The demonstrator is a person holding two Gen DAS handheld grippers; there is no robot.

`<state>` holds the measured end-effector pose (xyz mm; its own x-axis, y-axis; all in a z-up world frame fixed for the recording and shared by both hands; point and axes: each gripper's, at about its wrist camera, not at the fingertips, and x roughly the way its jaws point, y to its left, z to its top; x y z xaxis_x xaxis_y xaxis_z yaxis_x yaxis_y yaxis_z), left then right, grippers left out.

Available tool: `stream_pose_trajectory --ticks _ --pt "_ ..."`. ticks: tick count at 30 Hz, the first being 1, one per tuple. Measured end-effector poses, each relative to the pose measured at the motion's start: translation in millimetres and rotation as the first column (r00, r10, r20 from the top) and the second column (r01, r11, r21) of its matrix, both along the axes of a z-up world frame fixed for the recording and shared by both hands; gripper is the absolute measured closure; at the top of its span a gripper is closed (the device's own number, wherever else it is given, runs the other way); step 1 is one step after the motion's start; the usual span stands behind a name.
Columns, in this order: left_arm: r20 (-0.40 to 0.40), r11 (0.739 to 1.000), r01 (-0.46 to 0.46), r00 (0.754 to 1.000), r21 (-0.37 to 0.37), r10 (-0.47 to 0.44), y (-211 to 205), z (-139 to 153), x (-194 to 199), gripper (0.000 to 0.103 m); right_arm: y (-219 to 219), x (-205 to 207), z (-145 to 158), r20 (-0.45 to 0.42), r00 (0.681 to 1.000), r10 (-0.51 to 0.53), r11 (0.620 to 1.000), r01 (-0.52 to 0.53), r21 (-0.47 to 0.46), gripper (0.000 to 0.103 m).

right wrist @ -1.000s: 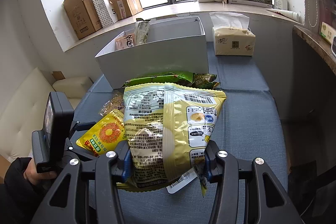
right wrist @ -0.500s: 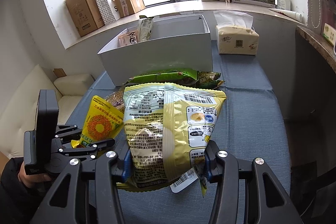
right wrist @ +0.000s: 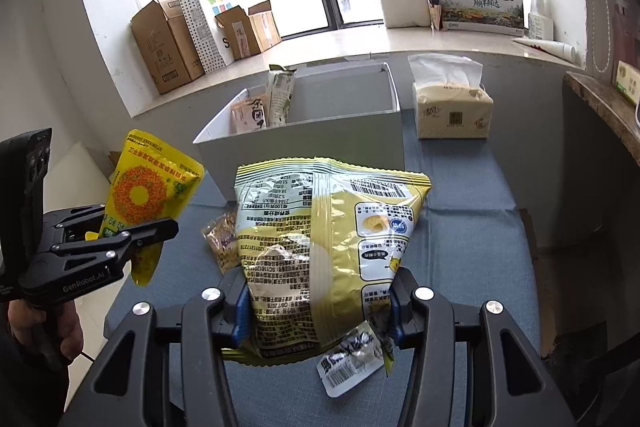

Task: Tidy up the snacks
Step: 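Carry both bags over the white box and release them inside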

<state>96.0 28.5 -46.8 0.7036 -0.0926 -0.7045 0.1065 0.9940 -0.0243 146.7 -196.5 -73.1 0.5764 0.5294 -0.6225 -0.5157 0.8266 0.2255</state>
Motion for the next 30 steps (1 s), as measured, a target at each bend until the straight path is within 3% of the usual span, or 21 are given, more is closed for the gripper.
stream_pose_trajectory --ticks 7,9,16,20,21,22,23,24,25,26,27,30 --pt "0.067 0.995 -0.043 0.997 -0.094 0.05 29 41 79 0.077 24 64 36 0.05 0.999 0.005 1.0 -0.006 0.015 0.048" --pt "0.067 0.994 -0.06 0.996 -0.09 0.066 34 49 106 0.077 35 88 40 0.049 0.999 0.007 1.0 -0.008 0.018 0.048" --pt "0.04 0.996 -0.055 0.997 -0.072 0.058 35 45 187 0.076 70 177 37 0.0 1.0 -0.011 1.0 0.011 -0.023 0.048" --pt "0.02 0.997 -0.06 0.998 -0.057 0.061 33 39 210 0.076 73 213 30 -0.047 0.999 -0.027 1.0 0.026 -0.013 0.047" --pt "0.015 0.996 -0.065 0.998 -0.053 0.066 33 38 213 0.074 73 219 29 -0.054 0.998 -0.029 0.999 0.028 -0.016 0.042" --pt "0.005 0.997 -0.063 0.998 -0.053 0.063 34 37 216 0.068 75 225 28 -0.062 0.998 -0.026 0.999 0.024 -0.022 0.021" --pt "0.002 0.996 -0.063 0.998 -0.061 0.063 35 36 216 0.049 74 228 27 -0.068 0.997 -0.025 1.0 0.024 -0.019 0.008" --pt "0.011 0.996 -0.061 0.998 -0.07 0.062 36 37 215 0.034 73 229 27 -0.067 0.997 -0.032 0.999 0.031 -0.013 0.0" --pt "0.02 0.996 -0.052 0.998 -0.078 0.054 36 38 212 0.028 72 229 29 -0.05 0.998 -0.038 0.999 0.038 -0.004 0.0" --pt "0.026 0.996 -0.05 0.998 -0.08 0.052 37 38 210 0.014 71 228 30 -0.036 0.998 -0.041 0.999 0.041 -0.004 0.0" --pt "0.035 0.996 -0.053 0.998 -0.075 0.056 37 38 207 0.006 69 228 32 -0.027 0.999 -0.042 0.999 0.042 -0.004 0.0" --pt "0.035 0.996 -0.055 0.998 -0.067 0.057 37 39 204 0.003 68 227 31 -0.034 0.998 -0.044 0.999 0.043 -0.01 0.0"
